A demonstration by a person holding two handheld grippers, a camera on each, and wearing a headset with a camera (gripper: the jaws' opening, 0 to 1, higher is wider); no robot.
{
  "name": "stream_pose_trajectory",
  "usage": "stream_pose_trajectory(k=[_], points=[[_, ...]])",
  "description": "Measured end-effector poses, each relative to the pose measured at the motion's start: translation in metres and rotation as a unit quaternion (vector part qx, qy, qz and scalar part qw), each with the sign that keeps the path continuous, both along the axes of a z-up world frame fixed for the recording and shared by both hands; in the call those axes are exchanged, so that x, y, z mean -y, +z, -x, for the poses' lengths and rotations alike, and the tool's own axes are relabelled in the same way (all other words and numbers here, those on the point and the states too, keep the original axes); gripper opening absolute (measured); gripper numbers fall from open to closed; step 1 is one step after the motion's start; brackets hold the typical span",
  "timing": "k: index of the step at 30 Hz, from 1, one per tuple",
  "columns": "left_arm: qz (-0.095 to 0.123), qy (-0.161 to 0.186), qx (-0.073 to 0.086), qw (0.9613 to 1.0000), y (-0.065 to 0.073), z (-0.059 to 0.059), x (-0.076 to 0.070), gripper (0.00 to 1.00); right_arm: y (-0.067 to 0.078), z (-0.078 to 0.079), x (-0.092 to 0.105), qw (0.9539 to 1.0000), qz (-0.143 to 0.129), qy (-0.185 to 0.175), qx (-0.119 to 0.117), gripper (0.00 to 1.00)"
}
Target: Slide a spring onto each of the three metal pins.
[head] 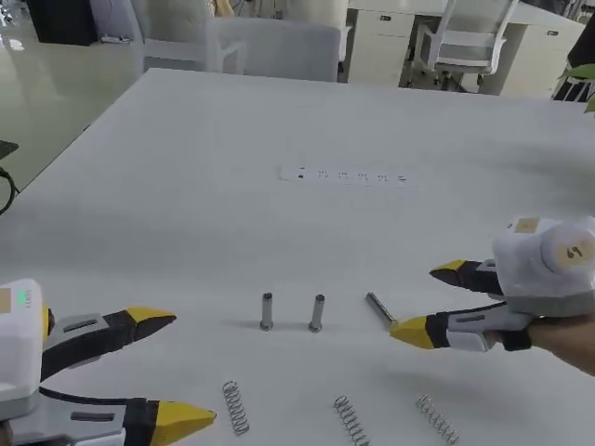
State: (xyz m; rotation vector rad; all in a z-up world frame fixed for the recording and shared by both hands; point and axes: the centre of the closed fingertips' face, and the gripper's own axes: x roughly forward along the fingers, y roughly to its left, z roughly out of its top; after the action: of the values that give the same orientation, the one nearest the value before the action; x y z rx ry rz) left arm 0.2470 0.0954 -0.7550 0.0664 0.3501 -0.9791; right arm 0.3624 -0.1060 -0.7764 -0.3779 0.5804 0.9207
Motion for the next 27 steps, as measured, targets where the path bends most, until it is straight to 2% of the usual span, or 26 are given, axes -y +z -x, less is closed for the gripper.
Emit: stream_pose_trajectory(k=[13, 17, 19, 22, 27], points=[[0.004, 0.004, 0.001, 1.0, 0.003, 0.003, -0.002, 0.68, -0.015, -0.03, -0.007, 0.998, 0.047, -0.031, -0.028, 0.47], [0.005, 0.006, 0.003, 1.0, 0.008, 0.002, -0.004, 0.67, -0.021, -0.03, -0.011, 0.9966, 0.065, -0.035, -0.038, 0.37], [0.006, 0.008, 0.005, 0.9999, 0.01, 0.001, -0.005, 0.67, -0.023, -0.032, -0.013, 0.996, 0.071, -0.035, -0.04, 0.36], [0.007, 0.009, 0.006, 0.9999, 0.011, -0.001, -0.005, 0.66, -0.029, -0.035, -0.014, 0.9941, 0.082, -0.043, -0.056, 0.32], [0.008, 0.005, 0.004, 0.9999, 0.013, -0.001, 0.001, 0.66, -0.033, -0.038, -0.014, 0.9919, 0.095, -0.05, -0.068, 0.26]])
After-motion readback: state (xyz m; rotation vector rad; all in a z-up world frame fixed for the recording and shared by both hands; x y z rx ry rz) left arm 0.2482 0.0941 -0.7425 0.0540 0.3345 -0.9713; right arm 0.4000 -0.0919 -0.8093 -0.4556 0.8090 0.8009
